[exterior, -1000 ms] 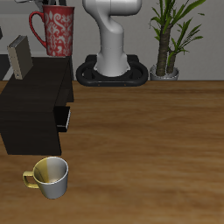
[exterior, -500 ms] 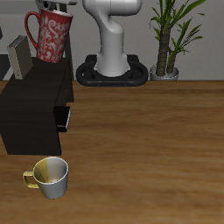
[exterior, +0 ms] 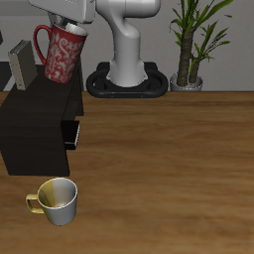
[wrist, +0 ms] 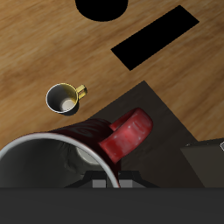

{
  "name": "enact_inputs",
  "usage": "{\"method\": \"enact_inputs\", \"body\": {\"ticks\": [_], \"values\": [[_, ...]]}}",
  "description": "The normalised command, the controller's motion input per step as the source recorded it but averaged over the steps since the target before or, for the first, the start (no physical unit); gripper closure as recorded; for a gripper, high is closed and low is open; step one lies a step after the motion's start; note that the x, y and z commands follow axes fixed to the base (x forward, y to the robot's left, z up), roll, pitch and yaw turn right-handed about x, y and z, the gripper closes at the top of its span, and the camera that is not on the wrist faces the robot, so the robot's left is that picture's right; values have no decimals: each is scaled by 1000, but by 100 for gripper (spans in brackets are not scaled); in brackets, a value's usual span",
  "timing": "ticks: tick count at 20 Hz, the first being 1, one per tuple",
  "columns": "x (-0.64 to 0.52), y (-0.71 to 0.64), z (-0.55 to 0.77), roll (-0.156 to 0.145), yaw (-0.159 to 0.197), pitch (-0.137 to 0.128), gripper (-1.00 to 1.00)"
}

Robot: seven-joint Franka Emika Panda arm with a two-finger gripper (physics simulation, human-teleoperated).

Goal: Yellow book upright top shelf and black book top region shelf and red mug top shelf

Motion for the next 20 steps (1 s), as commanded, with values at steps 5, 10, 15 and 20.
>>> {"method": "enact_inputs", "body": {"ticks": [5,10,15,20], "values": [[102,-78,-228,20,-10,22,100],[26,-89,-228,-6,-3,28,100],[110,-125,-304,-12,-4,43,100],[93,-118,-235,-11,1,38,100]]}}
